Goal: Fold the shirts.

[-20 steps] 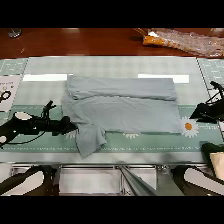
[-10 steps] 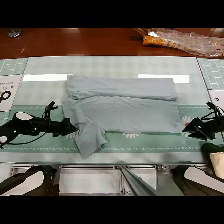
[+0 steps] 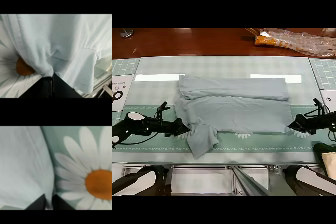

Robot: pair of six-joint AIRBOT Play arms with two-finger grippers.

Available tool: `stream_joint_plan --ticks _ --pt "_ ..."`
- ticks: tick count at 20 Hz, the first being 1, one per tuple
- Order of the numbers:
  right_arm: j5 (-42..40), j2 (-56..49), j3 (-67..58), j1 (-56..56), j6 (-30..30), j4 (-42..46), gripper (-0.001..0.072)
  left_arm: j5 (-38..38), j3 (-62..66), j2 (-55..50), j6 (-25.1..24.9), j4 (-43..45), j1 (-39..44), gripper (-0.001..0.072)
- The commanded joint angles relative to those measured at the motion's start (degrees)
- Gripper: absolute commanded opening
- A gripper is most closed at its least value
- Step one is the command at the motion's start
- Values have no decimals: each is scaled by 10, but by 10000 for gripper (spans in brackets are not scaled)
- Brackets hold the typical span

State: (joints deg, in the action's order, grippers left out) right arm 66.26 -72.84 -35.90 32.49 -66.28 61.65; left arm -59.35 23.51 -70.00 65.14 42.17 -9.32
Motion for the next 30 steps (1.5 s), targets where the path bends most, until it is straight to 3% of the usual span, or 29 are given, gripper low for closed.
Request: stream_joint_plan --ticks 1,5,7,11,13,17,20,27,30 --pt "-5 0 -7 -54 15 -2 22 -3 15 1 0 -2 0 19" --pt "32 60 -89 -58 21 -9 13 -49 122 39 0 -3 0 19" --pt "10 94 -128 -58 21 -59 13 -52 207 67 0 -2 0 19" --pt "-86 71 -162 -58 7 -139 13 29 339 48 0 -2 0 19" --pt "-106 33 -184 -62 9 -172 13 33 385 -2 0 -24 2 19" --pt "-167 -51 -261 -126 3 -146 13 1 465 -145 0 -54 17 19" --pt "-233 -113 -329 -164 -44 -107 13 -5 536 -230 11 -54 18 19" --pt "-224 -219 -365 -195 -112 0 13 -13 641 -367 91 -54 17 19" --pt "-219 -228 -365 -195 -117 8 15 -44 641 -391 93 -53 16 54"
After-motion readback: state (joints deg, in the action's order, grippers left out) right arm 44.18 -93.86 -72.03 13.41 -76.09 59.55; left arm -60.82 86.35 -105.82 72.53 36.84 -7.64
